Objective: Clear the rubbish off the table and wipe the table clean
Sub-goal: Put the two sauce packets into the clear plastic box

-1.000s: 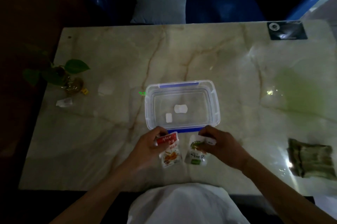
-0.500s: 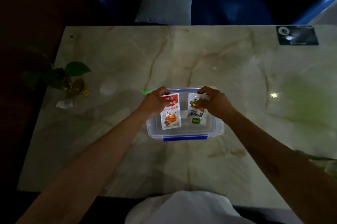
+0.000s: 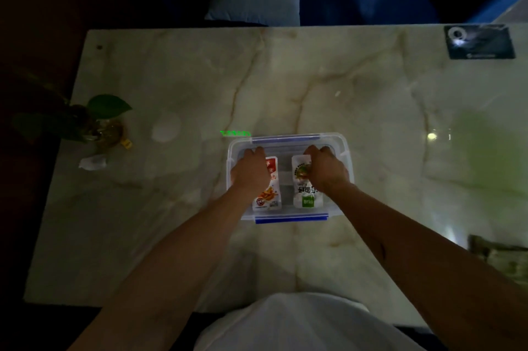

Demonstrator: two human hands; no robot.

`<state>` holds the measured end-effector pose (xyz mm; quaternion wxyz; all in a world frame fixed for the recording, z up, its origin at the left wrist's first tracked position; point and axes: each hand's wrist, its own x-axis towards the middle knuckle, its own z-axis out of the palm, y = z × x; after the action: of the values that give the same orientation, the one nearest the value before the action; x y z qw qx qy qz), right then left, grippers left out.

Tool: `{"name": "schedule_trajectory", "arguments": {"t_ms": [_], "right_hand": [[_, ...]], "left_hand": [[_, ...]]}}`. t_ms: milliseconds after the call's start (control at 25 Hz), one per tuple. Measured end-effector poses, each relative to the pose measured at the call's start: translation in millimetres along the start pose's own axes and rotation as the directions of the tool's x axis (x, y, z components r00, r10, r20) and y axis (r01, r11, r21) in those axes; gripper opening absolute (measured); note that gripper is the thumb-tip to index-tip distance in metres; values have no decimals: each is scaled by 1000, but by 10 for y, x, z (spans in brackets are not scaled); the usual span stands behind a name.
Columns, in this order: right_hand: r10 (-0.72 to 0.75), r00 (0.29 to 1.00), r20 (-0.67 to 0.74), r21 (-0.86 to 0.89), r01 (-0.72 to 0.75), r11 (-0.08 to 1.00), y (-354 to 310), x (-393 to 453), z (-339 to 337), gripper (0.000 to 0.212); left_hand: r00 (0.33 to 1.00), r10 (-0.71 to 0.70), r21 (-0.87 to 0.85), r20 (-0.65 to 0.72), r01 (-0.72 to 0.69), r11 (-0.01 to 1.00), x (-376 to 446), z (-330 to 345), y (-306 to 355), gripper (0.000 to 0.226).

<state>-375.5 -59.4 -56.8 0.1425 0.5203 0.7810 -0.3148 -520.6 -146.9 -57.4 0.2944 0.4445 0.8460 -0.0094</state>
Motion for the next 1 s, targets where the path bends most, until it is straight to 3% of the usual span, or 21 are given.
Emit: {"name": "schedule_trajectory", "arguments": {"t_ms": [200,360,520,640,760,1000], "right_hand": [[-29,999,-39,-70,26,997,16,-11,90,35],[-54,996,-74,-102,47,994,32,-26,131,45],[-139,985,-106,-127,125,984,108,-117,190,50],[-262,965,-11,-262,250,932,209,-148,200,67],[-270,954,130,-352,299,887,267,-132,218,92],[-272,955,121,-310,297,903,210,-94,312,92]], "left_hand": [[994,84,212,-75,-67,975,-38,61,-14,37],[991,93,255,-91,-67,965,-59,123,-38,37],[989,138,215,-56,-123,969,-141,178,-79,52],[969,246,243,-5,-238,940,-233,239,-138,69],[959,281,357,32,-273,893,-222,268,-175,80],[966,246,275,77,-257,926,-160,381,-85,86]]}}
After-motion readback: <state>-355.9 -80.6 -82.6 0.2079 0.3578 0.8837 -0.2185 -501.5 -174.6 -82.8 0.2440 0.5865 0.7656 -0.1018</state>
